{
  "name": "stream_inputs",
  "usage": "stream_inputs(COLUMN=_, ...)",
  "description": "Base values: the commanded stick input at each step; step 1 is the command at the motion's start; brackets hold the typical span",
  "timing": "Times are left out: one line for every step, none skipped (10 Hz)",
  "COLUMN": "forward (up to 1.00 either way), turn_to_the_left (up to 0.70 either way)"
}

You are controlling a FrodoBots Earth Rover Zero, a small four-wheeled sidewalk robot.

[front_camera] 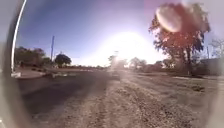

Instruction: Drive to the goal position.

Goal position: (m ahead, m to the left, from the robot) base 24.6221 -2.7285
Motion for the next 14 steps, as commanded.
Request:
stream_inputs(forward=0.5, turn_to_the_left=0.0)
stream_inputs(forward=0.5, turn_to_the_left=0.0)
stream_inputs(forward=0.5, turn_to_the_left=0.0)
stream_inputs(forward=0.5, turn_to_the_left=0.06)
stream_inputs(forward=0.5, turn_to_the_left=0.16)
stream_inputs(forward=0.5, turn_to_the_left=0.24)
stream_inputs(forward=0.5, turn_to_the_left=0.24)
stream_inputs(forward=0.5, turn_to_the_left=0.24)
stream_inputs(forward=0.5, turn_to_the_left=0.0)
stream_inputs(forward=0.5, turn_to_the_left=0.0)
stream_inputs(forward=0.5, turn_to_the_left=0.02)
stream_inputs(forward=0.5, turn_to_the_left=0.05)
stream_inputs(forward=0.5, turn_to_the_left=0.29)
stream_inputs(forward=0.5, turn_to_the_left=0.21)
